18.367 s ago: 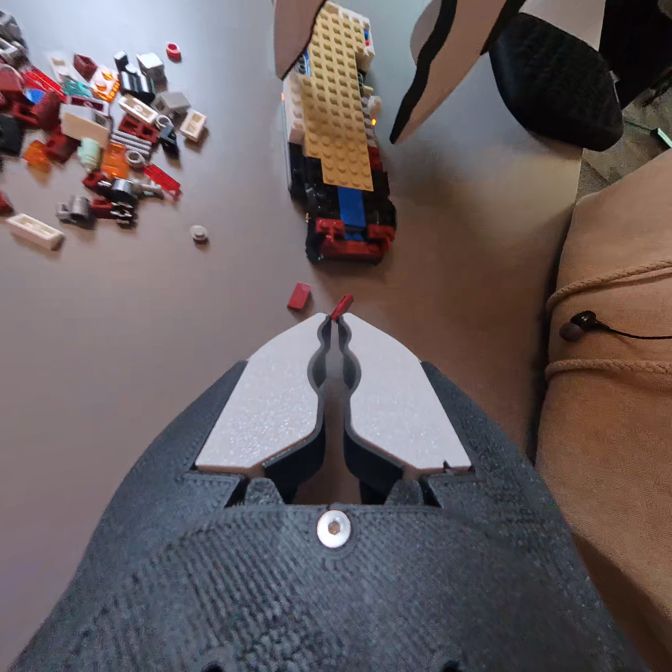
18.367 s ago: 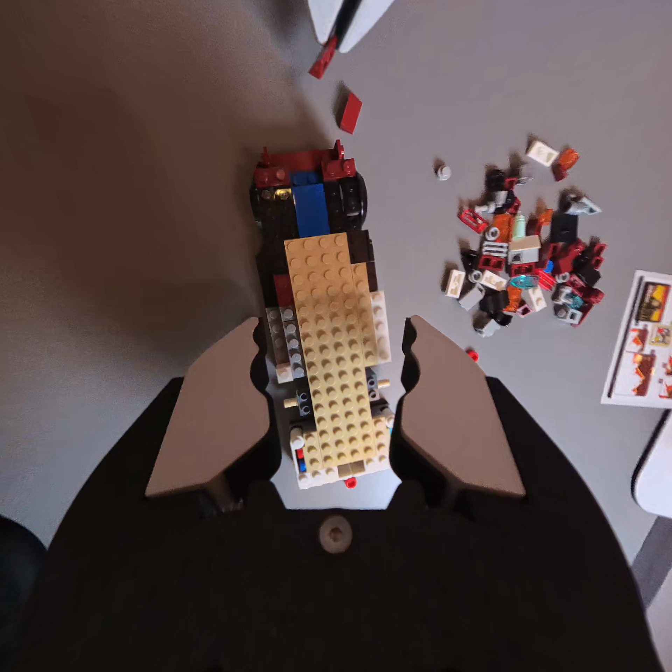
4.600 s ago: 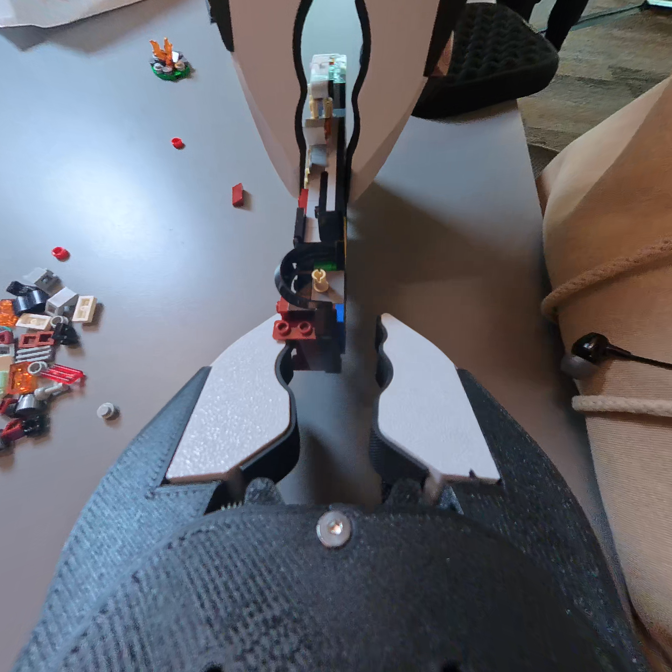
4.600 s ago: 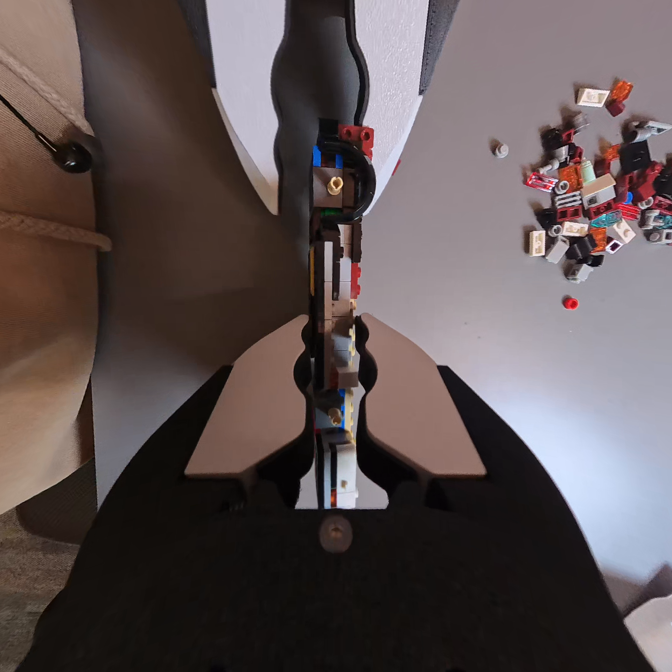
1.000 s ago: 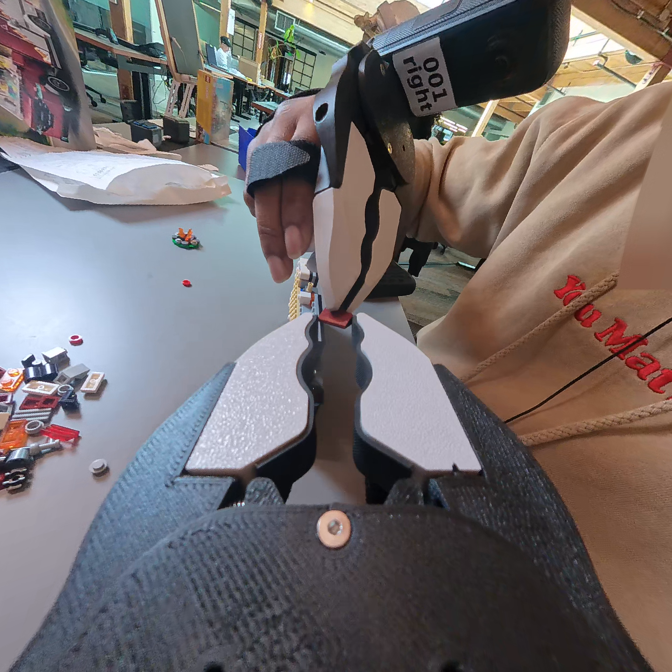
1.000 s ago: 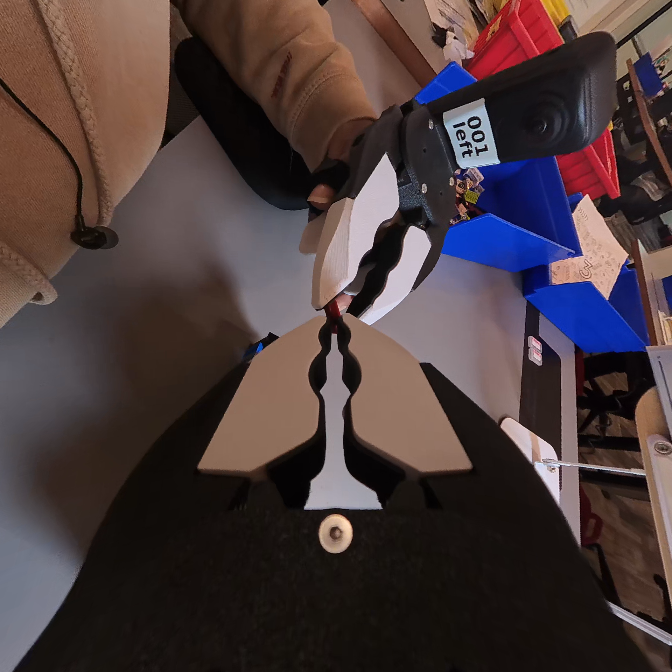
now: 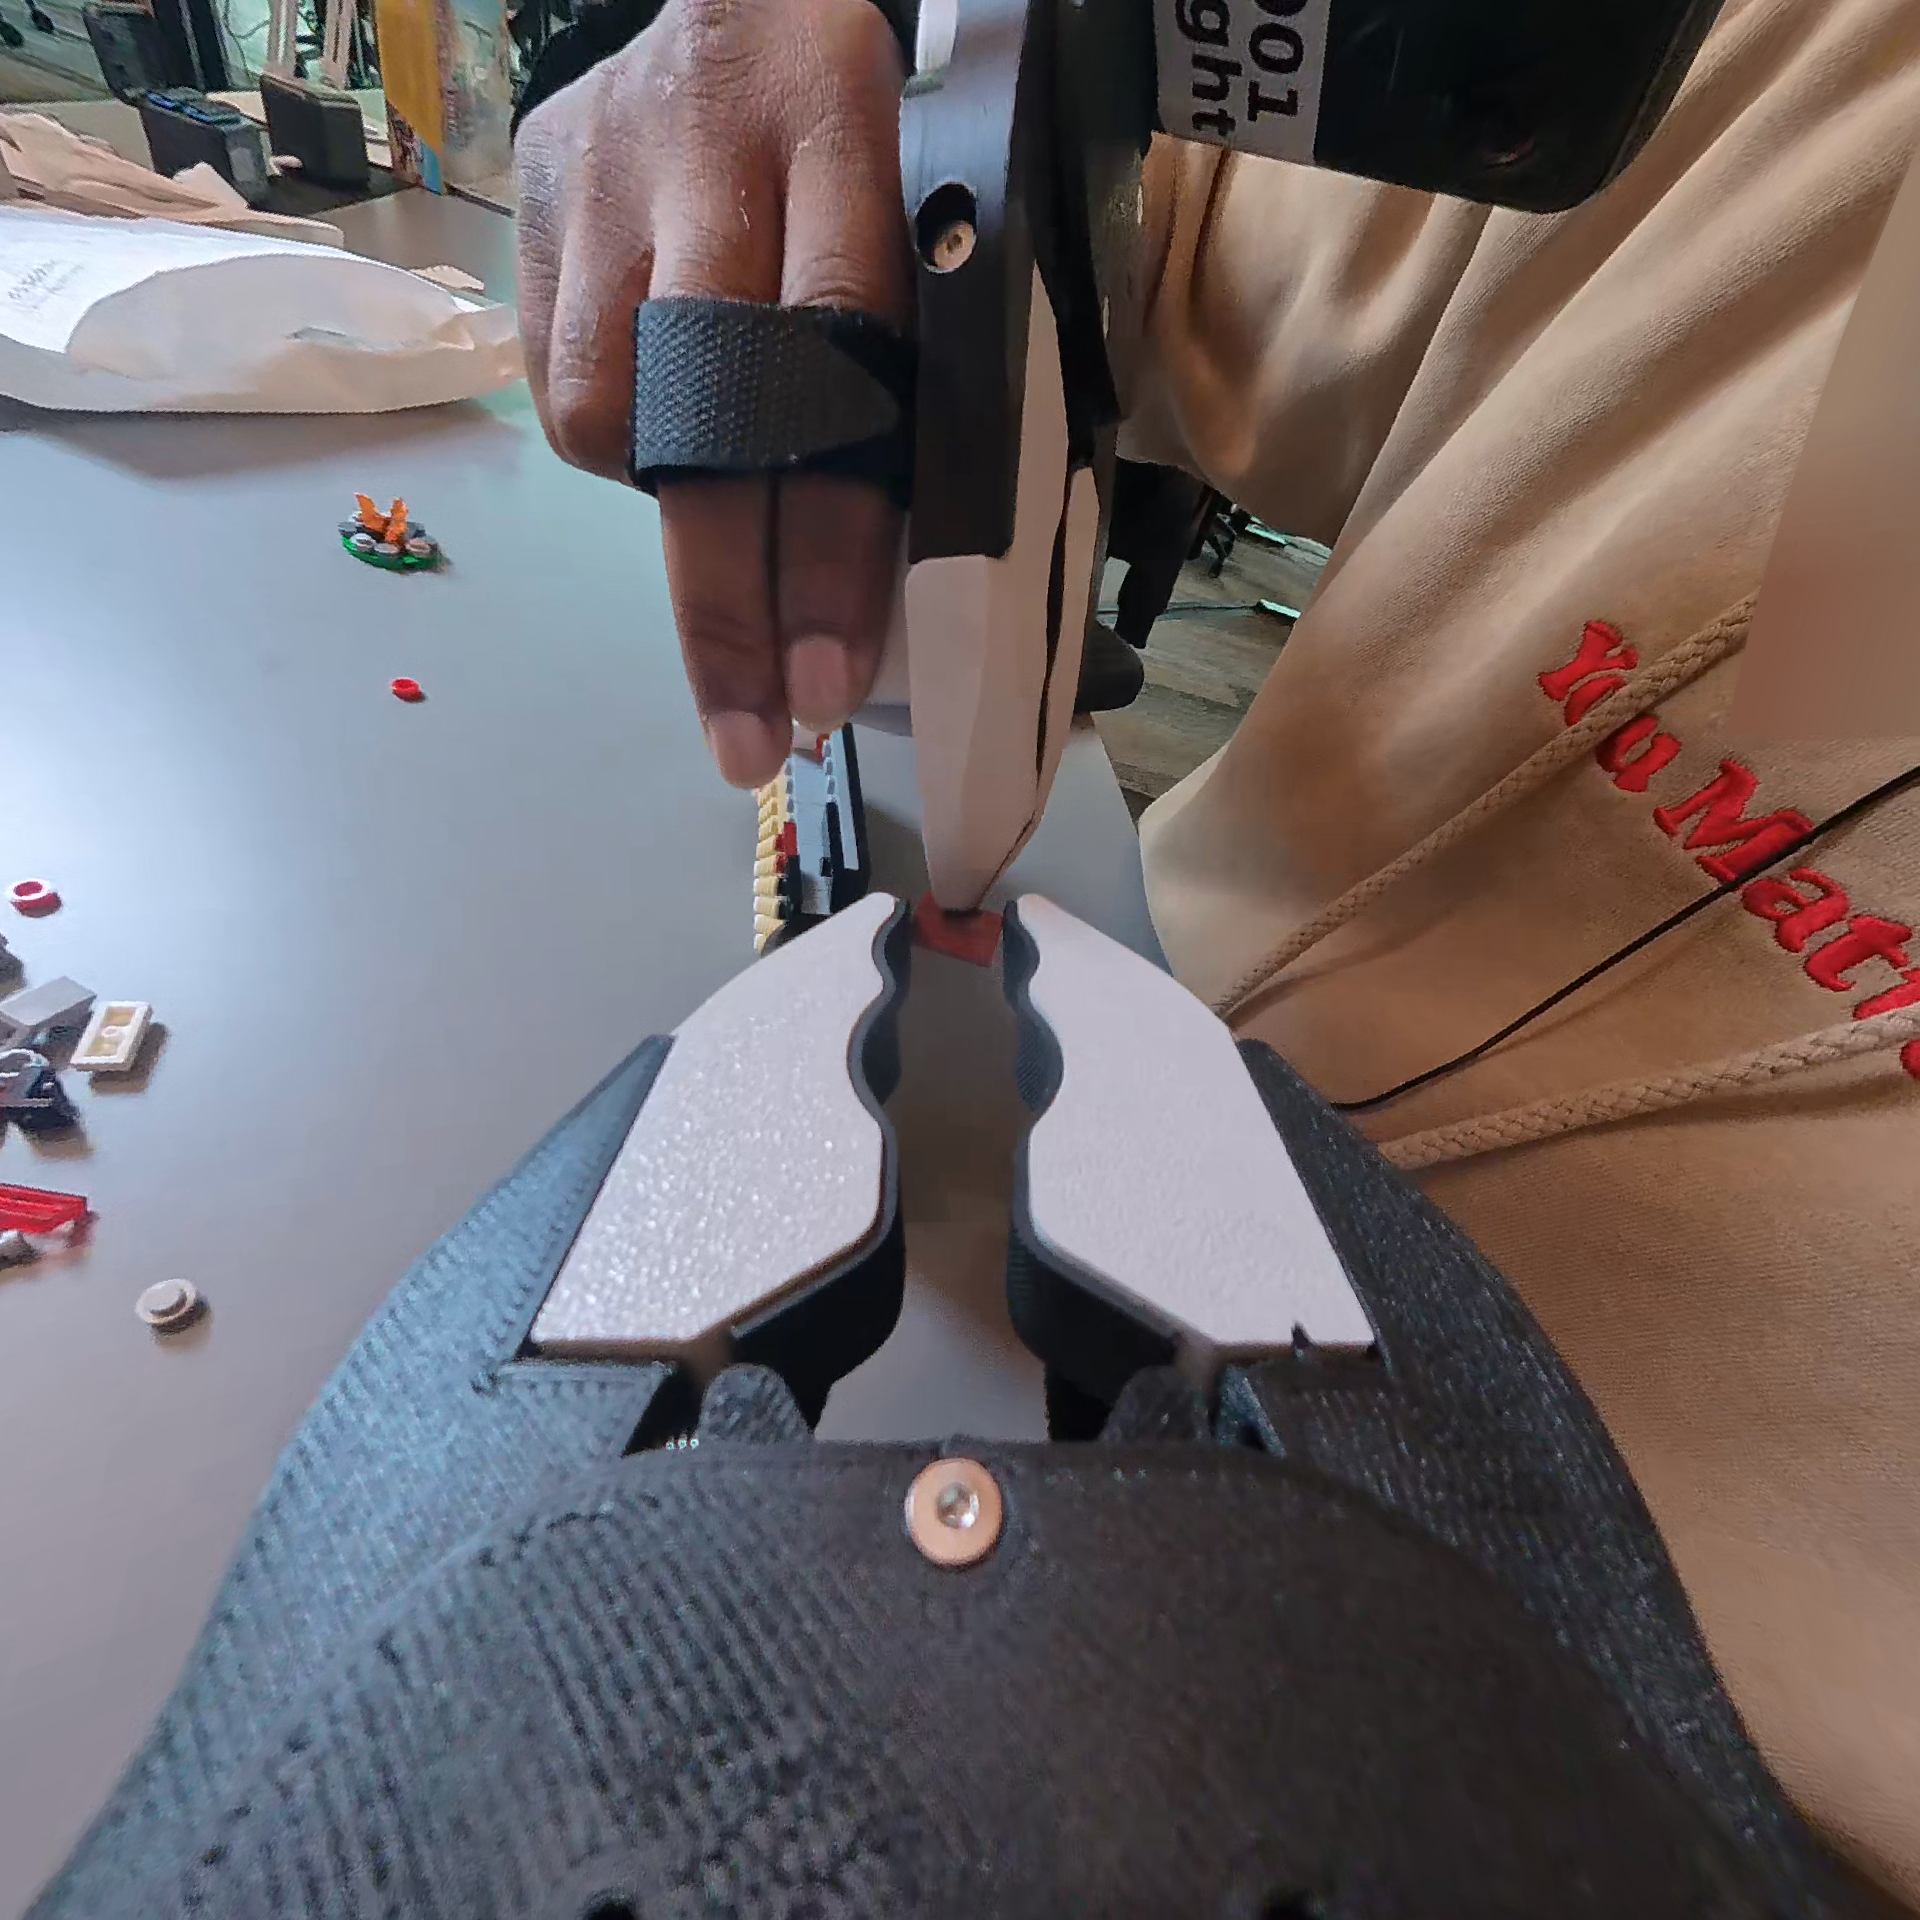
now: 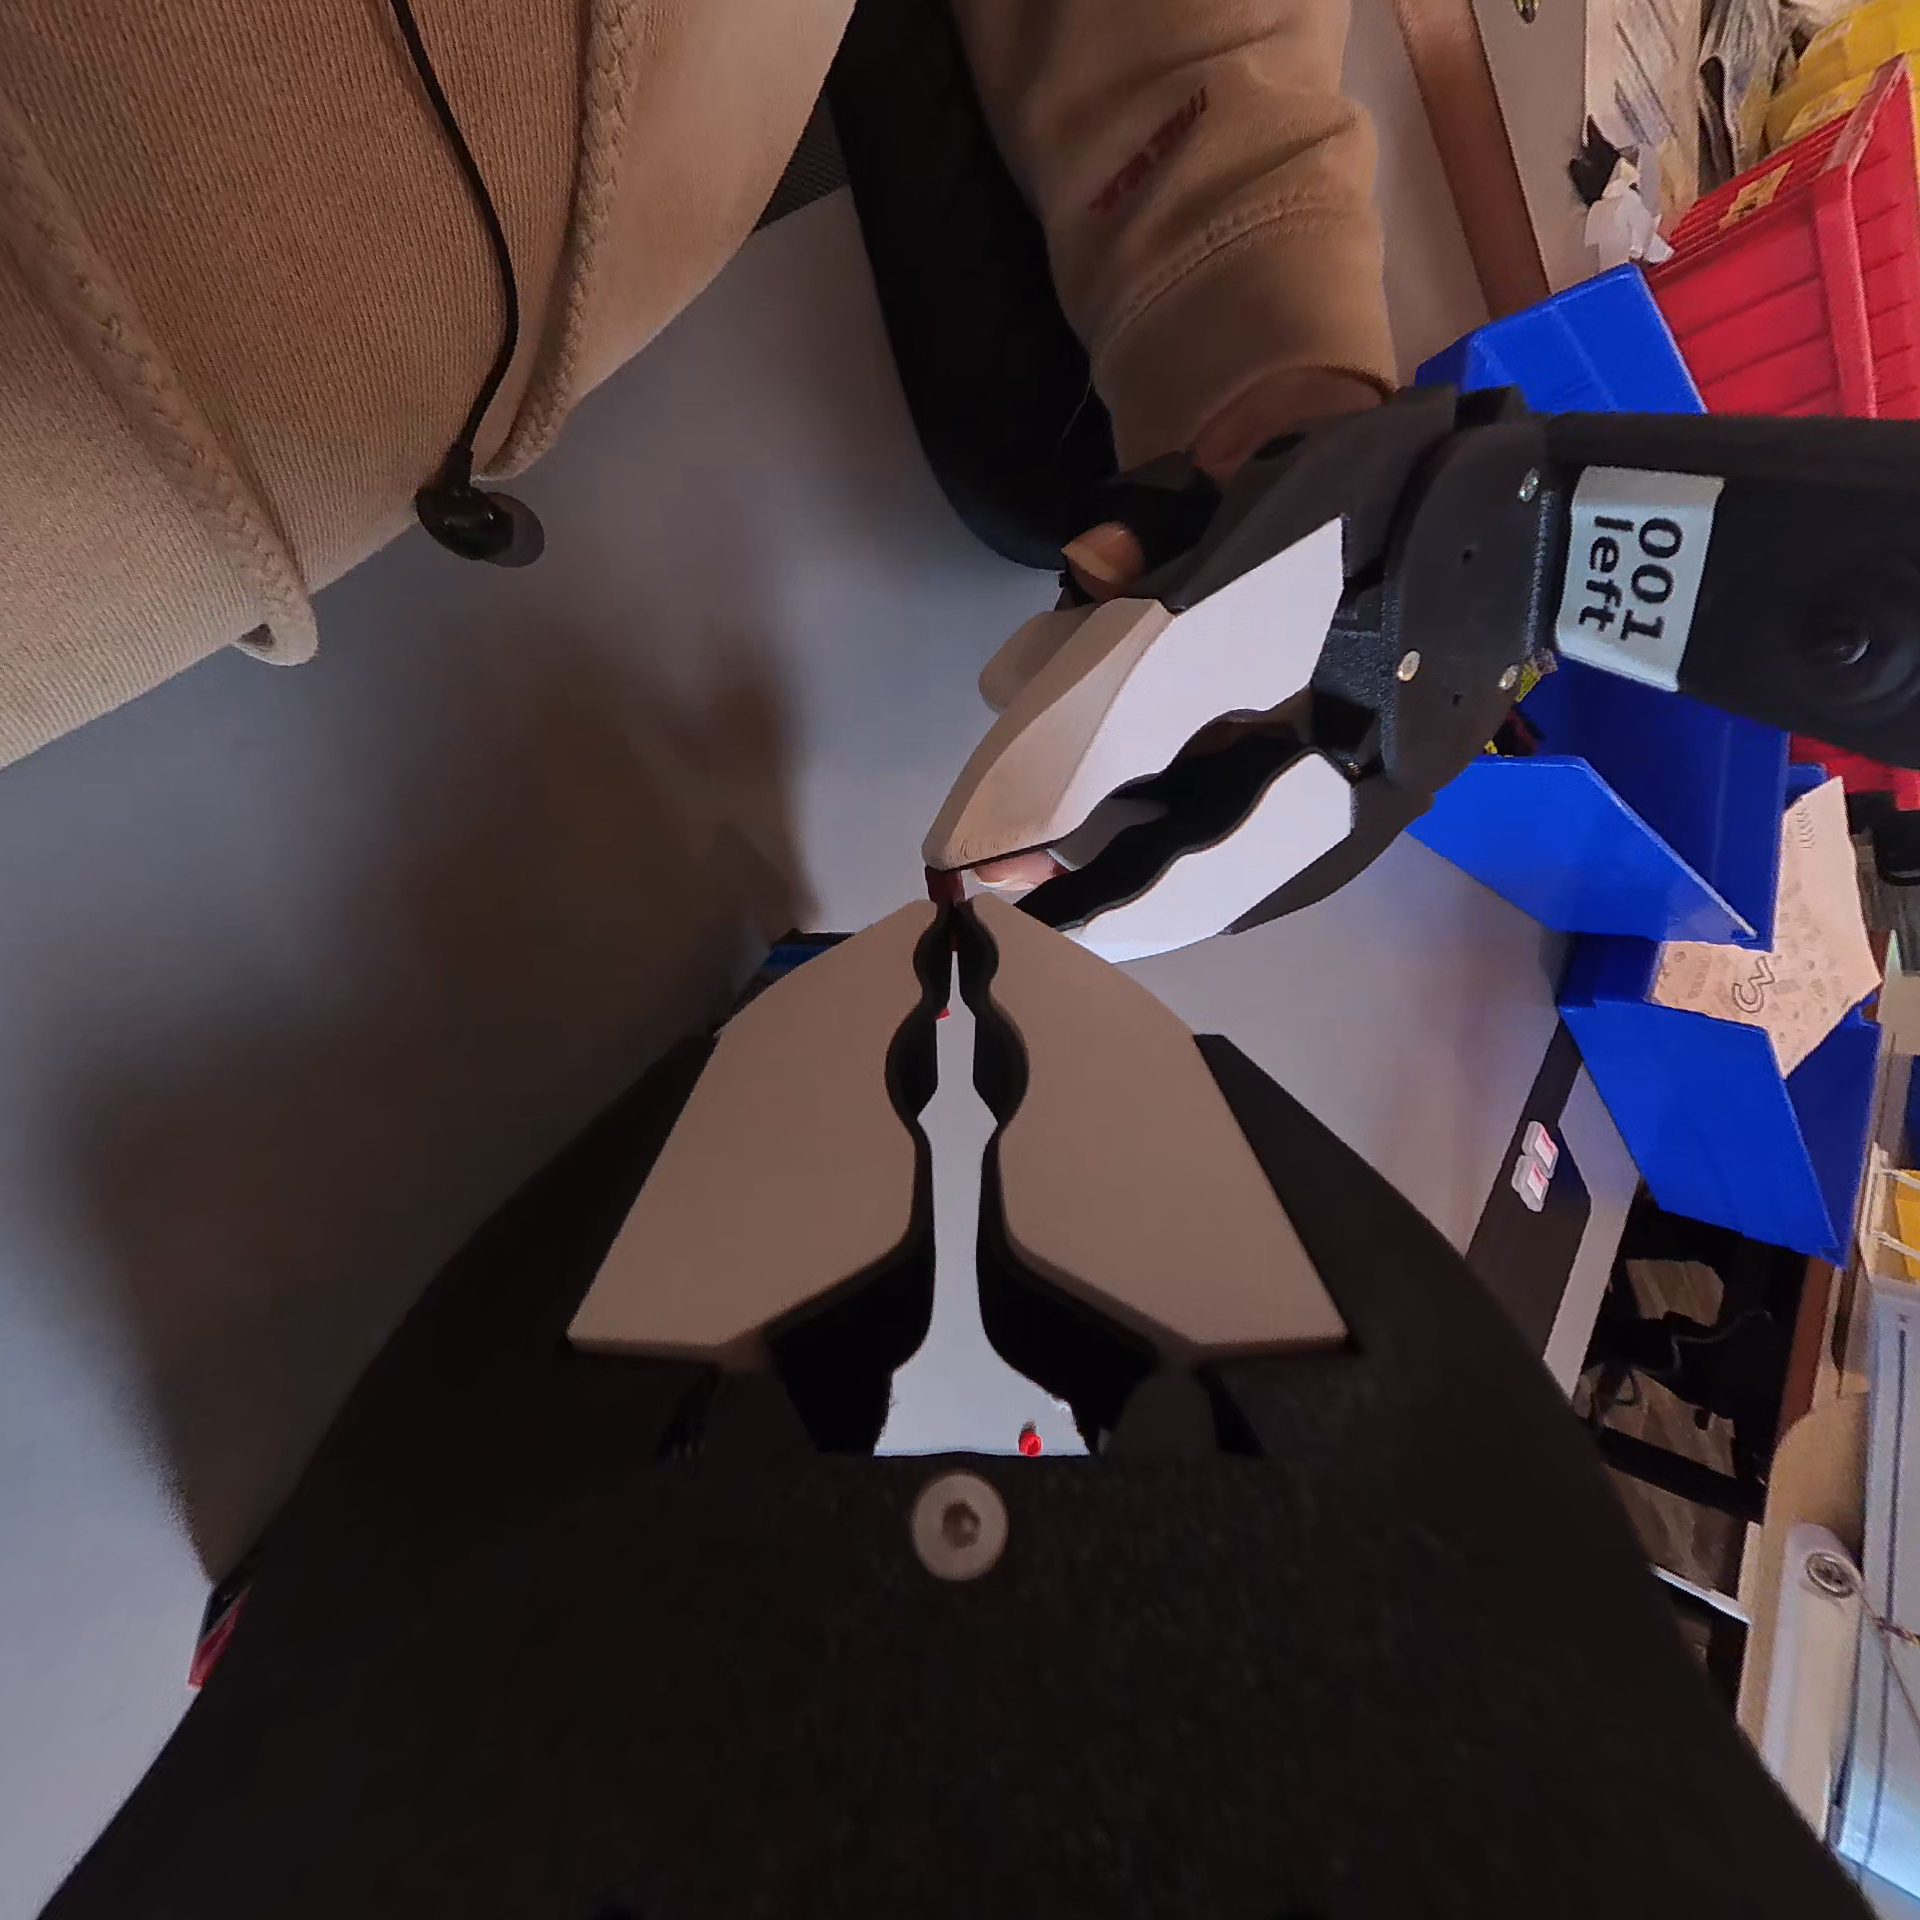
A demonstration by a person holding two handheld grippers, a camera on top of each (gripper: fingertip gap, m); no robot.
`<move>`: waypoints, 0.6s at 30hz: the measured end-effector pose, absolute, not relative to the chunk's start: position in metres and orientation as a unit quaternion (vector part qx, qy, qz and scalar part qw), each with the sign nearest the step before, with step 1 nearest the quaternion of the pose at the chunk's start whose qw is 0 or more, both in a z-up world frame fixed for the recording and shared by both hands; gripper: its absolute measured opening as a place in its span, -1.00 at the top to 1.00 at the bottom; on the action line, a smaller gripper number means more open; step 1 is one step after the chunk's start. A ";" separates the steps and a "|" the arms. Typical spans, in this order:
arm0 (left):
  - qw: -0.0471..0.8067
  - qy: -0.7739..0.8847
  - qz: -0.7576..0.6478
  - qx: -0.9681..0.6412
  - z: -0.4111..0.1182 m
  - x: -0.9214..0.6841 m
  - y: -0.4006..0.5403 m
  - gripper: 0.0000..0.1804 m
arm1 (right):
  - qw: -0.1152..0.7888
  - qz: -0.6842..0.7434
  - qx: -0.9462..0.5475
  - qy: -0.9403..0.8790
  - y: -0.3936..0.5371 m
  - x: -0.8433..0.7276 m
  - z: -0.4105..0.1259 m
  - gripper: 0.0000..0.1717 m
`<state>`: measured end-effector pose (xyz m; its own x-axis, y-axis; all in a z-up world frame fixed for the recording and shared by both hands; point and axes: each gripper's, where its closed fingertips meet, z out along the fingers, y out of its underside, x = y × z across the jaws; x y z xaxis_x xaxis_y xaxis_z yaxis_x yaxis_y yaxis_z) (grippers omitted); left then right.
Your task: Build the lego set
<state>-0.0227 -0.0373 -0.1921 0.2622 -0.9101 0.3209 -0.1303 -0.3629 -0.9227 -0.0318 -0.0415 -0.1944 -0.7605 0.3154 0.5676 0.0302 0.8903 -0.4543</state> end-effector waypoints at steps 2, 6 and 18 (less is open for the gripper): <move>0.425 0.382 -0.453 -0.684 -0.193 -0.025 -0.033 0.81 | 0.335 0.212 -0.100 -0.913 -0.037 -0.034 -0.195 0.99; 0.461 0.377 -0.373 -0.712 -0.200 -0.033 -0.019 0.82 | 0.327 0.213 -0.148 -0.909 -0.022 -0.037 -0.197 0.94; 0.444 0.350 -0.296 -0.770 -0.230 -0.034 -0.014 0.82 | 0.175 0.298 -0.328 -0.879 -0.020 -0.017 -0.211 0.51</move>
